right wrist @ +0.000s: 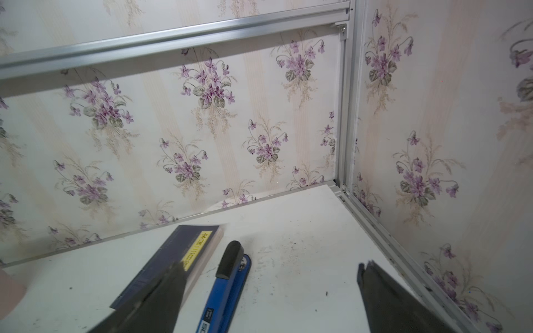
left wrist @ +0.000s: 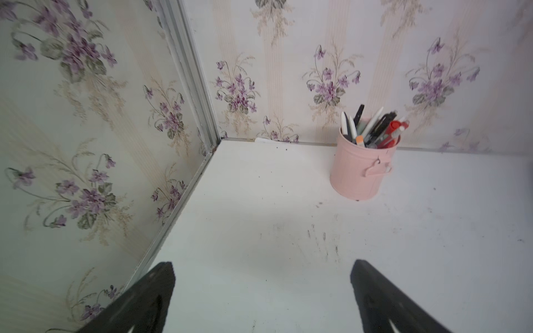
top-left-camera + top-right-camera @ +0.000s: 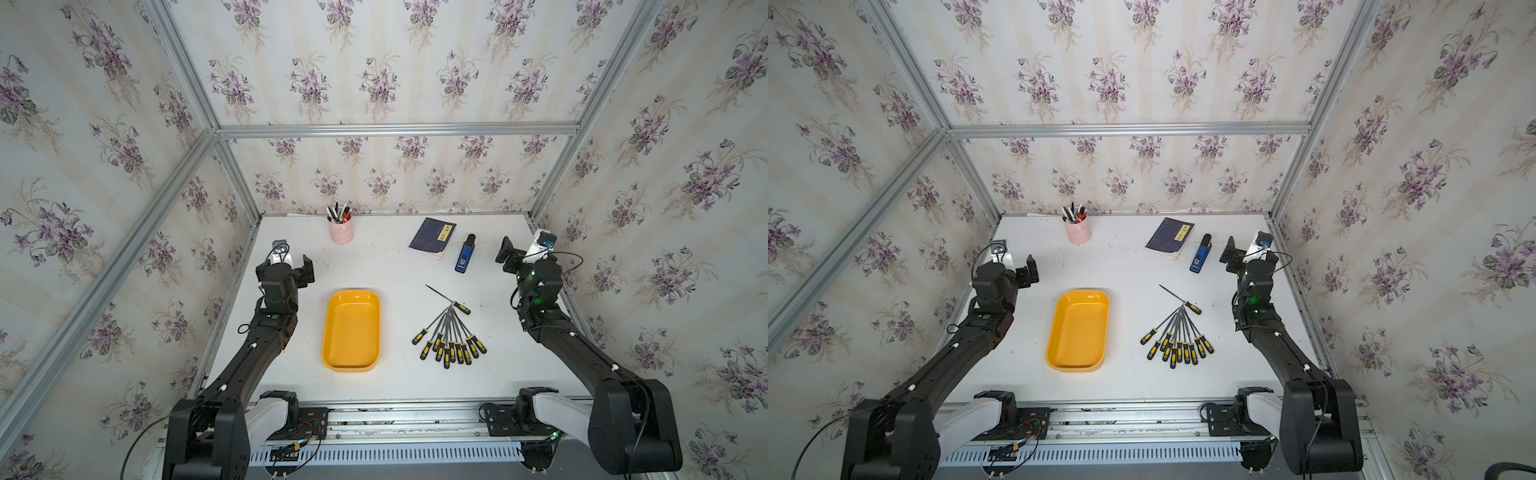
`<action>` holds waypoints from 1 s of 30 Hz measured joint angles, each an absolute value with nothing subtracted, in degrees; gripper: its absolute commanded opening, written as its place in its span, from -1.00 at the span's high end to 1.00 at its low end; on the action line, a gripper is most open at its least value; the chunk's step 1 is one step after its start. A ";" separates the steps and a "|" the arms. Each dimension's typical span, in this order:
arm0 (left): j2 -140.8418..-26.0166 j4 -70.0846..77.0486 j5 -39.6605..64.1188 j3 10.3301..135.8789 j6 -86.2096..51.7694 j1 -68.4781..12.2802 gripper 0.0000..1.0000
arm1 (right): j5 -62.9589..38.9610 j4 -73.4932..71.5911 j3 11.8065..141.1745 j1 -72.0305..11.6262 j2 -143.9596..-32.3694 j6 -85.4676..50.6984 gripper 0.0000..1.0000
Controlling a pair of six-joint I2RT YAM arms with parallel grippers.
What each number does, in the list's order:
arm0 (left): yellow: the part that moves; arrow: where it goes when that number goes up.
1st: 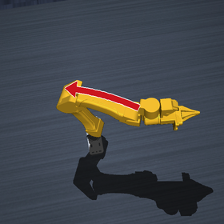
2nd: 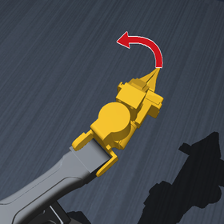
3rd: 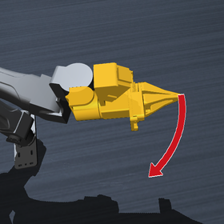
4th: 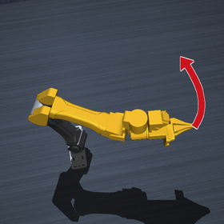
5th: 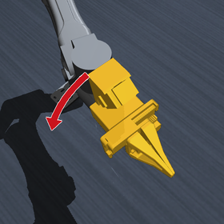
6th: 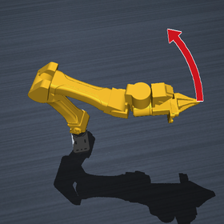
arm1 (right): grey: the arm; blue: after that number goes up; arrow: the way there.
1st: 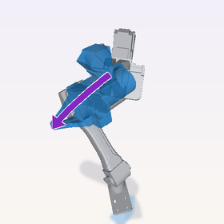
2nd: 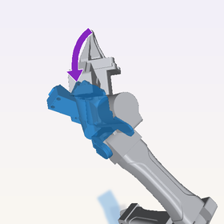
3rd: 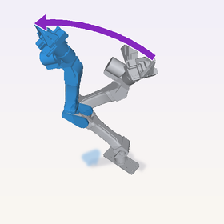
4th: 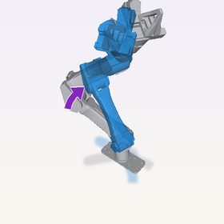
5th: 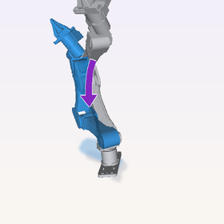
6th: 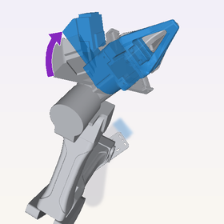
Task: Put the file tool into the storage box
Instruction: Pick up the file tool from the center of the board.
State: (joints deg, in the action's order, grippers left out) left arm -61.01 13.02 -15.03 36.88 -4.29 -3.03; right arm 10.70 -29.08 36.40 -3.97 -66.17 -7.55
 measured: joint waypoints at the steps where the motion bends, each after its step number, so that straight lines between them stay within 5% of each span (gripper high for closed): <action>1: -59.99 7.49 -15.27 40.60 -6.02 -3.16 -0.99 | 8.67 -23.79 39.72 -4.12 -66.50 -7.79 -0.88; 6: -61.30 -22.06 -14.35 61.36 -17.50 -6.87 -1.00 | 0.16 0.21 54.17 -9.76 -74.04 -8.75 -0.87; 12: -63.09 -44.69 -5.45 70.15 -33.32 -15.09 -0.99 | -2.76 20.27 62.37 -15.68 -83.68 -4.34 -0.71; 20: -63.99 -50.59 3.16 70.24 -47.62 -25.71 -0.99 | -2.79 33.54 63.90 -16.29 -87.22 1.17 -0.28; 30: -69.28 -48.84 6.39 70.22 -51.62 -31.22 -0.99 | -2.68 36.69 62.39 -18.90 -93.84 4.49 -0.19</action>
State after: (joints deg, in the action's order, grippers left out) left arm -69.28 -48.84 6.39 70.22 -51.62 -31.22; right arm -2.68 36.69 62.39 -18.90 -93.84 4.49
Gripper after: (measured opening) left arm 0.997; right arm 0.610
